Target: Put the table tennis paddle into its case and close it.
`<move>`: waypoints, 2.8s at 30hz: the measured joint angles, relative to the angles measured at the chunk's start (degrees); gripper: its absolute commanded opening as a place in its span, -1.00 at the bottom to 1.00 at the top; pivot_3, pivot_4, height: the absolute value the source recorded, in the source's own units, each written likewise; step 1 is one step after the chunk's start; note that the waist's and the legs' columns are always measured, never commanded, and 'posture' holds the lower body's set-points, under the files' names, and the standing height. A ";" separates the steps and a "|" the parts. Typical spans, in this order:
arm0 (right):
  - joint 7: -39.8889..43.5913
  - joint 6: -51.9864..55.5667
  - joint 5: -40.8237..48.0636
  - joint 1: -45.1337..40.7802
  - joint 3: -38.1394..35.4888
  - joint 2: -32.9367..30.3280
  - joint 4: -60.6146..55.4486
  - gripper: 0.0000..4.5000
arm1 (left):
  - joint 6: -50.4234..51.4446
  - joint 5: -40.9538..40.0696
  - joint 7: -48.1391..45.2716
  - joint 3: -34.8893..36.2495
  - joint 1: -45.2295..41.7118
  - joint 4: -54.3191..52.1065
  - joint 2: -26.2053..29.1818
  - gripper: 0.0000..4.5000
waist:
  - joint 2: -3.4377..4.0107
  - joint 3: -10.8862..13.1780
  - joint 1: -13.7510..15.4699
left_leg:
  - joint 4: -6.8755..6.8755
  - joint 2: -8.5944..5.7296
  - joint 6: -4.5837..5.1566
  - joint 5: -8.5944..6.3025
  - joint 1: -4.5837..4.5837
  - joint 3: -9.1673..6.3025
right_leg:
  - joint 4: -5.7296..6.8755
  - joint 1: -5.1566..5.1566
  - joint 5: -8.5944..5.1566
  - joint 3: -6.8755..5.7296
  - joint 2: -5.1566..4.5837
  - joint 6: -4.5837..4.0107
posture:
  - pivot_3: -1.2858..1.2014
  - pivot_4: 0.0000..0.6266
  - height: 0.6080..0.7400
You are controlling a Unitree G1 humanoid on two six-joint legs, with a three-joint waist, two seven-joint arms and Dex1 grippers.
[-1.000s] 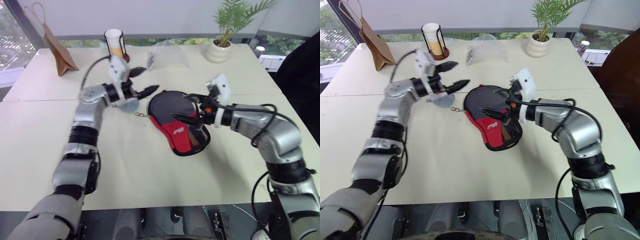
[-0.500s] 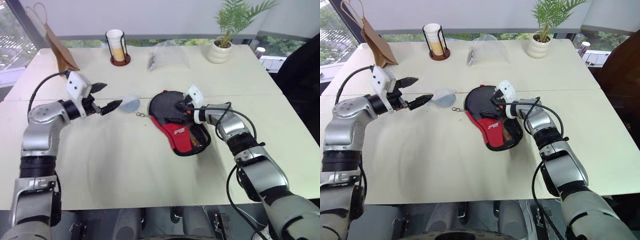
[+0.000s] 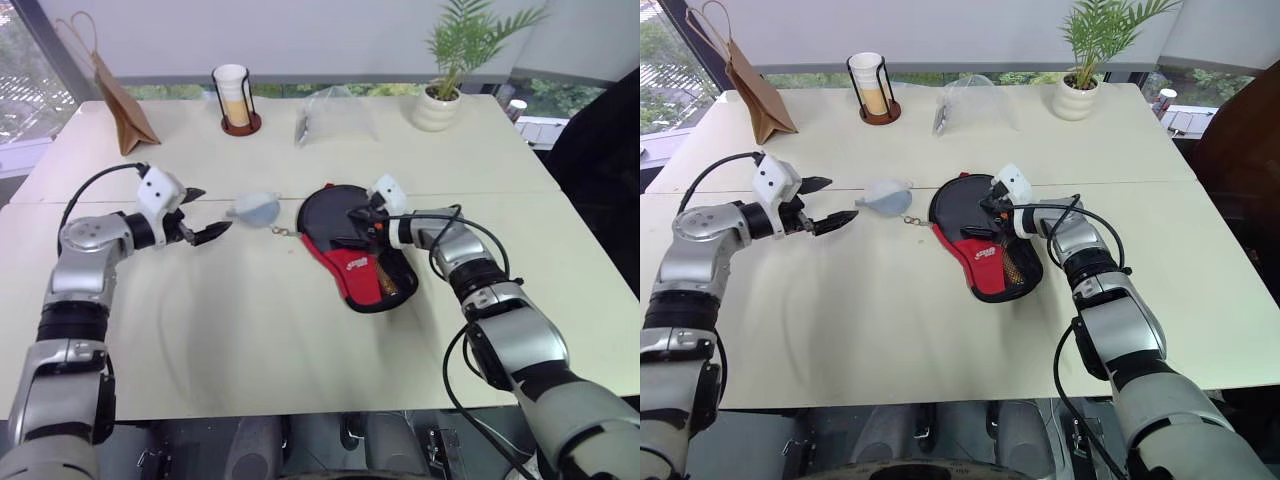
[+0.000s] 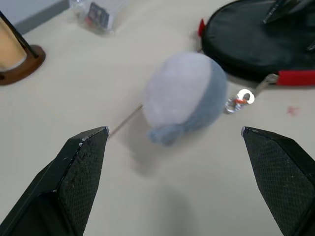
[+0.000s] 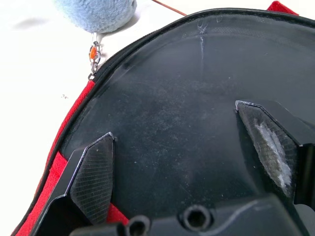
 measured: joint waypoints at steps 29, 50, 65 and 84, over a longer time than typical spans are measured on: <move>-2.57 67.21 19.94 22.31 -12.26 -20.38 -54.20 0.96 | 13.27 -10.36 -10.17 -2.05 1.57 -24.74 -3.10 1.00 | 0.07 0.06 0.29 | 0.02 0.01 0.01 -0.04 -0.36 -0.10 | -0.01 -0.40 -0.11 0.10 -0.08 -0.03 | 0.03 -0.52 0.93; 0.11 60.21 18.89 16.30 -6.06 -16.02 -40.04 -0.98 | 14.70 -10.85 -3.31 -1.61 5.45 -29.92 -2.57 1.00 | -0.20 -0.10 -0.74 | -0.10 0.06 0.01 -0.04 -0.20 -0.25 | -0.08 -0.23 -0.11 0.03 0.08 -0.04 | 0.03 -0.52 0.93; -2.78 77.95 29.73 29.95 -12.49 -16.60 -60.86 -0.98 | 15.24 -11.79 -1.42 -1.47 5.48 -30.79 -2.63 1.00 | -0.20 -0.10 -0.28 | -0.11 0.04 -0.01 -0.08 -0.33 -0.38 | -0.17 -0.26 -0.14 -0.01 0.00 -0.01 | 0.03 -0.52 0.93; -7.10 82.64 38.49 40.64 -18.29 -21.92 -71.47 -0.98 | 14.23 -11.70 -1.70 -1.60 5.36 -30.11 -2.79 1.00 | -0.20 -0.10 0.81 | -0.11 0.00 -0.14 -0.28 -0.44 -0.37 | -0.49 -0.21 -0.19 -0.06 -0.09 0.04 | 0.03 -0.52 0.93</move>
